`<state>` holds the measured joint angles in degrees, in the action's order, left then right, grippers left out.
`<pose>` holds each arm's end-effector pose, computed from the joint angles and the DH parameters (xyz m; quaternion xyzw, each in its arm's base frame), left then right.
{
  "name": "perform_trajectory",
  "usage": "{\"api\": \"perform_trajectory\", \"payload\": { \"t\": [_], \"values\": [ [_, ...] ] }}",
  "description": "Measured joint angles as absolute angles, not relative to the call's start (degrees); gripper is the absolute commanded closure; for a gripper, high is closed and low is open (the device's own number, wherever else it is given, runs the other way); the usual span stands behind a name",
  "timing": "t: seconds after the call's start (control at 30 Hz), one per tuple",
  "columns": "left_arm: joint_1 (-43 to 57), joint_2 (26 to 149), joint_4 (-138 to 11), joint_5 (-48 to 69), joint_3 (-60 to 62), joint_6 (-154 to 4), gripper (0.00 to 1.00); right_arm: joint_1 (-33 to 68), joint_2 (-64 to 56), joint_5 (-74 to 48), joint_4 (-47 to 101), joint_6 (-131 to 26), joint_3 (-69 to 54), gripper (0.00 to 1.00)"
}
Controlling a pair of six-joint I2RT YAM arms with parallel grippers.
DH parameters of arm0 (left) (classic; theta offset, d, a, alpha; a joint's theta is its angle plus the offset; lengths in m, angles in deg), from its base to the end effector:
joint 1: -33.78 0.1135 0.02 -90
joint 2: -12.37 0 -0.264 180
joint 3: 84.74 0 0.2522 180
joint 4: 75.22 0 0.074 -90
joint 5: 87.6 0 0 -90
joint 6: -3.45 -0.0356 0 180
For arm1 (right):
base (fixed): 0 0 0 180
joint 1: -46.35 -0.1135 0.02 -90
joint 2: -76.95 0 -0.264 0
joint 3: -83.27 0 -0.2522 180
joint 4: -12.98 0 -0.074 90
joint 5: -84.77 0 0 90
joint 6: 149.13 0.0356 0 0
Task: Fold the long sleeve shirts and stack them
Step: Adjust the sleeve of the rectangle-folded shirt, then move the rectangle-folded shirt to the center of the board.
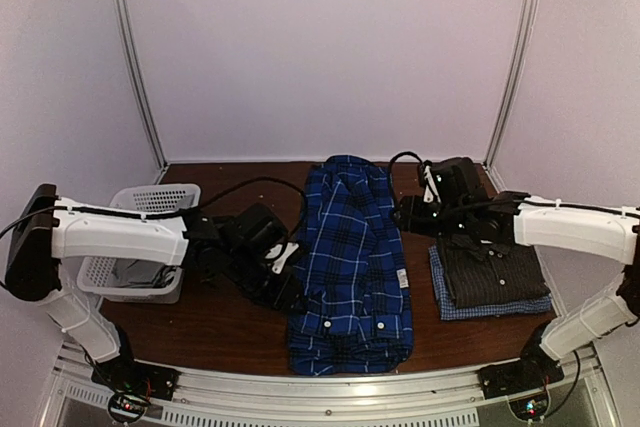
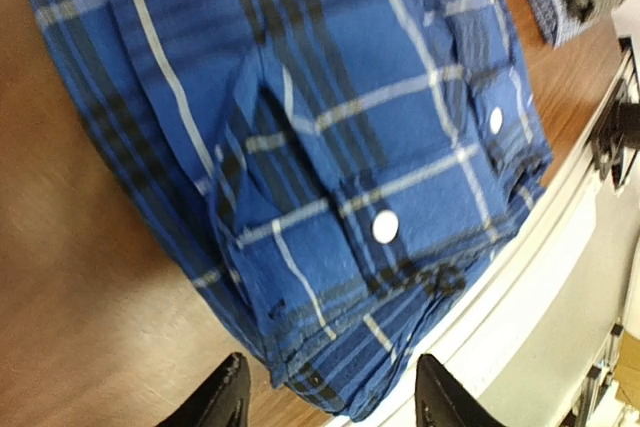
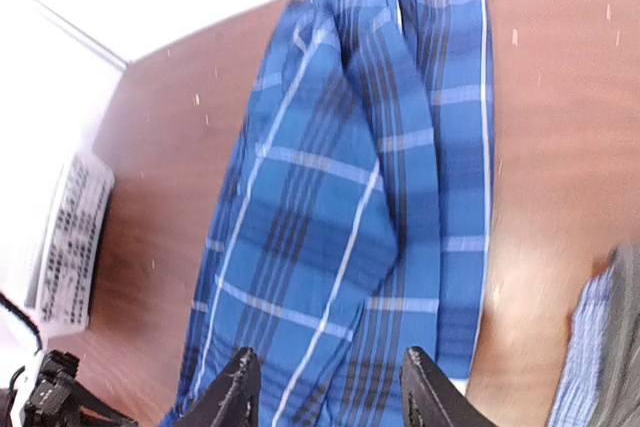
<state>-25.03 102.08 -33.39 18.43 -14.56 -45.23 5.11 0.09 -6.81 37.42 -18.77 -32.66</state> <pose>0.1512 -0.2688 0.1982 0.1800 0.9431 -0.2745 0.0536 0.2198 0.1940 0.2485 -0.0130 0.8957 0.2997 0.3283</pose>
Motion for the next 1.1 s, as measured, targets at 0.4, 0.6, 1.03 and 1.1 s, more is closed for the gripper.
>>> {"api": "perform_trajectory", "payload": {
  "t": [0.4,0.6,1.03,1.1],
  "values": [
    [-8.8,111.2,-31.5,15.0,9.3,-53.1,0.47,14.7,-14.4,-13.3,33.6,-30.4,-16.3,0.58],
    [-3.5,123.1,-35.1,15.1,18.8,-55.5,0.49,15.8,-22.0,-17.9,31.0,-30.9,-13.6,0.6],
    [-2.0,136.0,-47.6,28.1,21.9,-54.4,0.53,12.1,-29.4,-22.8,25.0,-30.4,-16.6,0.71],
    [-2.6,138.0,-49.5,29.5,23.5,-53.8,0.54,11.6,-31.4,-22.5,24.7,-30.4,-16.6,0.71]
  ]
}}
